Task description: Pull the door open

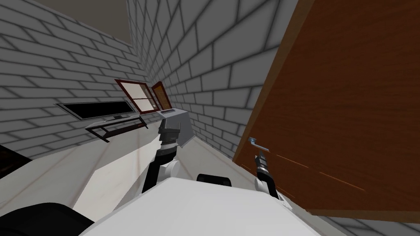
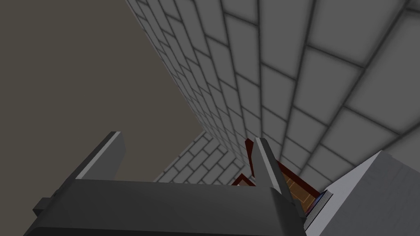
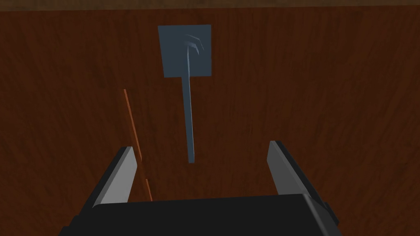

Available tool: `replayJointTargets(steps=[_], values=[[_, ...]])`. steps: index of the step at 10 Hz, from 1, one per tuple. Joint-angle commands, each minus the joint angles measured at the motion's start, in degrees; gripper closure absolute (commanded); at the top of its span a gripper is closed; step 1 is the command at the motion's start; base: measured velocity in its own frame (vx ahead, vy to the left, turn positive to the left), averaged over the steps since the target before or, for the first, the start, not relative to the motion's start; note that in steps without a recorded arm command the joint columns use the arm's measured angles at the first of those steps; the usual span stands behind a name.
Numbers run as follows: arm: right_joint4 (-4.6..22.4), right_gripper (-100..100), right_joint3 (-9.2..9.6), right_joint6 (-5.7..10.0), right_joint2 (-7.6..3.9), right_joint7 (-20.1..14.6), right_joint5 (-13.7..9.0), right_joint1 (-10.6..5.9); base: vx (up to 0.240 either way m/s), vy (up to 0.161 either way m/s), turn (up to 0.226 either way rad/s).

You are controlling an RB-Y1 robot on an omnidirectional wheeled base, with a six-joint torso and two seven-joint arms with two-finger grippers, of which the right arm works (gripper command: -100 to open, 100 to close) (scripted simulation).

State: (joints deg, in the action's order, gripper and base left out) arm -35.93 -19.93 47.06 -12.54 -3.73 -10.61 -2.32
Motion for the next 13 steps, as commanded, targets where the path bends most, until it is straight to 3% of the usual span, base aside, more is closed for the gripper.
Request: replayJointTargets(steps=[1,7,8,13], values=[[0.0,-100,-0.15,0.09,-0.01,0.0,-0.1,0.09,0.169,-0.116,0.034],[0.9,-100,-0.75,0.8,-0.08,0.1,-0.4,0.2,0.169,-0.097,0.035],[0.9,100,-0.75,0.8,-0.08,0.1,-0.4,0.2,-0.008,0.002,-0.006],[0.9,100,-0.75,0.8,-0.08,0.1,-0.4,0.2,-0.016,0.008,-0.001]])
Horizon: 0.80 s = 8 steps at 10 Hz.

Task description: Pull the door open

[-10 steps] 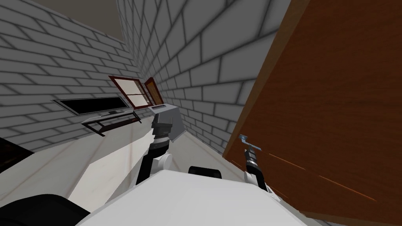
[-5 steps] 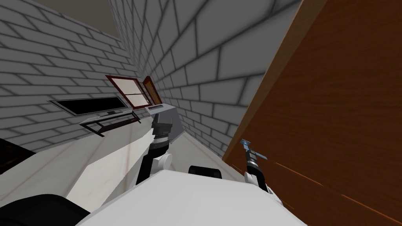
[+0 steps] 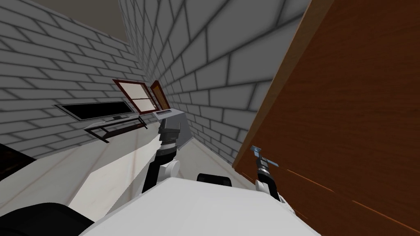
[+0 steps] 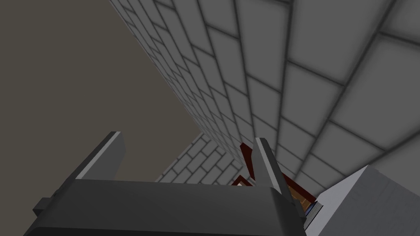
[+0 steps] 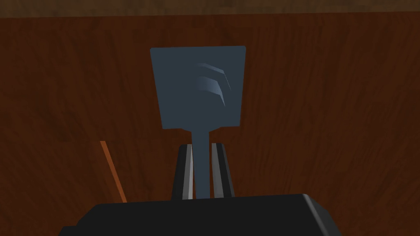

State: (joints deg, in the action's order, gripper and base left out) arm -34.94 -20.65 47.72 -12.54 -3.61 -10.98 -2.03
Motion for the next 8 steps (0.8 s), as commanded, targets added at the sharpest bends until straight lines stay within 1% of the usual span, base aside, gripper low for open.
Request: replayJointTargets(steps=[1,3,5,7,8], values=[[-0.1,100,0.8,0.04,-0.21,-0.6,0.5,0.03,-0.124,-0.043,0.067],[-0.2,100,1.65,0.08,-0.43,-1.3,1.0,0.06,-0.216,0.002,0.069],[-0.4,100,3.39,0.16,-0.87,-2.7,2.1,0.12,-0.239,-0.043,0.101],[-0.6,100,5.1,0.24,-1.31,-4.0,3.1,0.18,-0.253,-0.015,0.101],[-0.7,100,5.67,0.27,-1.46,-4.4,3.4,0.2,-0.251,-0.012,0.081]])
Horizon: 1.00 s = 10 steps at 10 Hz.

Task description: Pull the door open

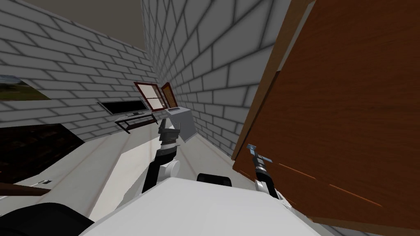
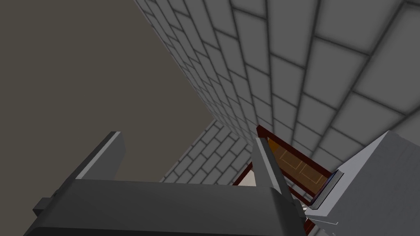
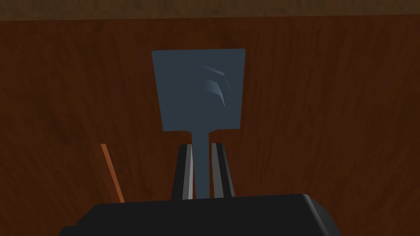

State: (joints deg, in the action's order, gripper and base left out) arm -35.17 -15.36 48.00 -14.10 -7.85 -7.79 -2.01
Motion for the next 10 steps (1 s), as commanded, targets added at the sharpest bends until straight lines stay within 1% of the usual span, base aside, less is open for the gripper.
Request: replayJointTargets(steps=[1,2,3,5,10], values=[[-0.5,100,1.0,0.02,-0.06,-0.7,0.6,0.2,-0.236,-0.028,0.062],[-0.2,100,0.65,0.01,-0.02,-0.4,0.4,0.13,-0.103,-0.009,0.029],[-0.3,100,1.74,0.3,-0.29,-1.4,1.0,0.55,-0.188,-0.011,0.109],[-0.5,100,2.65,0.68,-0.76,-2.4,1.6,0.88,-0.227,-0.015,0.091],[-1.1,100,5.77,1.97,-2.36,-5.6,3.5,1.98,-0.255,-0.033,0.102]])
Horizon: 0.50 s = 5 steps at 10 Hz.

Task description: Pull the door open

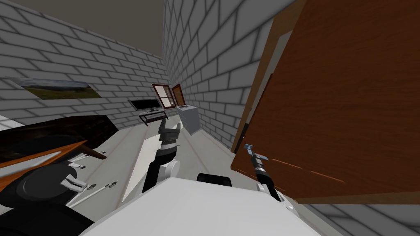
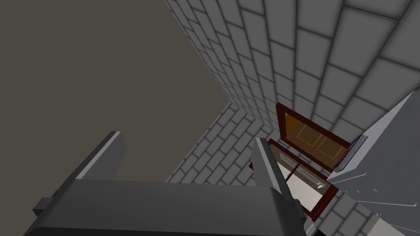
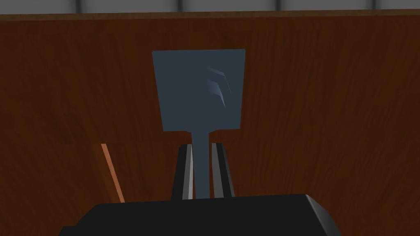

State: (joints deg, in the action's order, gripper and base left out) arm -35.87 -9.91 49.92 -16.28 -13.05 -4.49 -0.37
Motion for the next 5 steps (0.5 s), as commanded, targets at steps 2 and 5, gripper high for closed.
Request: replayJointTargets(steps=[2,5], values=[[-0.3,100,1.21,0.7,-0.54,-1.3,0.8,0.94,-0.15,-0.017,0.084],[-0.9,100,2.7,1.93,-1.63,-3.2,1.7,2.11,-0.249,-0.027,0.097]])
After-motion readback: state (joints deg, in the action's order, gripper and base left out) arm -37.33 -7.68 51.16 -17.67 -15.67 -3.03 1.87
